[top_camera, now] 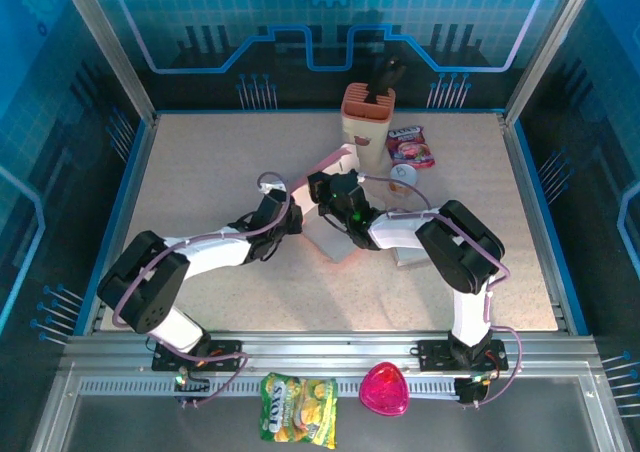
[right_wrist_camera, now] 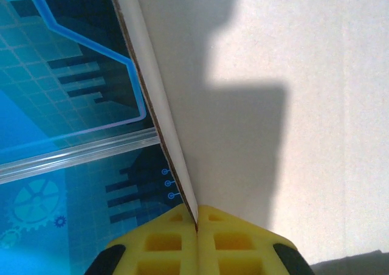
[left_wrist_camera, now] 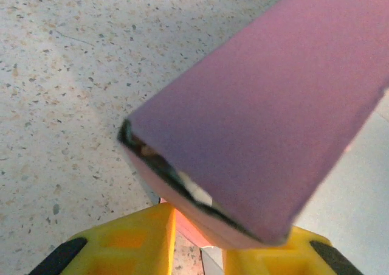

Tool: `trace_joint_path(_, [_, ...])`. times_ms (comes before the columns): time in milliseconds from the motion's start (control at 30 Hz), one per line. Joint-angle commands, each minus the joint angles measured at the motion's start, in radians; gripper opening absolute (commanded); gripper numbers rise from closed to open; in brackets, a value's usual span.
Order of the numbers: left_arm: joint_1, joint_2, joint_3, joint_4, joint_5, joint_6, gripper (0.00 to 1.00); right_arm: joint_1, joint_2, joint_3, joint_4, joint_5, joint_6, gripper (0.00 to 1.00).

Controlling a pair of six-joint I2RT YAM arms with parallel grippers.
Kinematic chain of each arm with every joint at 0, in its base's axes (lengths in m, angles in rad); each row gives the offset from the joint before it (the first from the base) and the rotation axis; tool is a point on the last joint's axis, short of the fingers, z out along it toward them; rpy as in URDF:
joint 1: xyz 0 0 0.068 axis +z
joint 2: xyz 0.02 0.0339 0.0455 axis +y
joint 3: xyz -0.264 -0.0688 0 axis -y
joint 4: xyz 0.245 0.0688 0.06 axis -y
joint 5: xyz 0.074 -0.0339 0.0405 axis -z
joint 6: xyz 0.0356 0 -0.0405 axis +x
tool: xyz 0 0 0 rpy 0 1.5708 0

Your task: Fold the paper box

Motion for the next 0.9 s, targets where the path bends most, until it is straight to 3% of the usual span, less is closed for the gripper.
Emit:
trace_joint_path(0, [-0.012,0.023,0.053,0.003,-0.072,-0.041,0.23,0.055,-0.024,-0.009,-0.062,-0.048,0.034,0.0])
trace_joint_path(300, [-0.023,0.048,0.093,-0.098,-0.181,-0.13,0.05,0.057,-0.038,-0.009,-0.081,-0.043,0.053,0.0])
trace_joint_path(533, [-0.032,0.053,0.126,-0.15,-0.218,-0.122,0.0,0.059,-0.044,-0.009,-0.083,-0.049,0.05,0.0])
trace_joint_path(733, [-0.032,0.028,0.148,-0.248,-0.281,-0.095,0.0,0.05,-0.102,0.01,-0.162,-0.077,-0.008,0.47])
trace_joint_path(867, [-0.027,-0.026,0.129,-0.287,-0.287,-0.024,0.0,0.019,-0.197,0.018,-0.299,-0.121,-0.1,0.61])
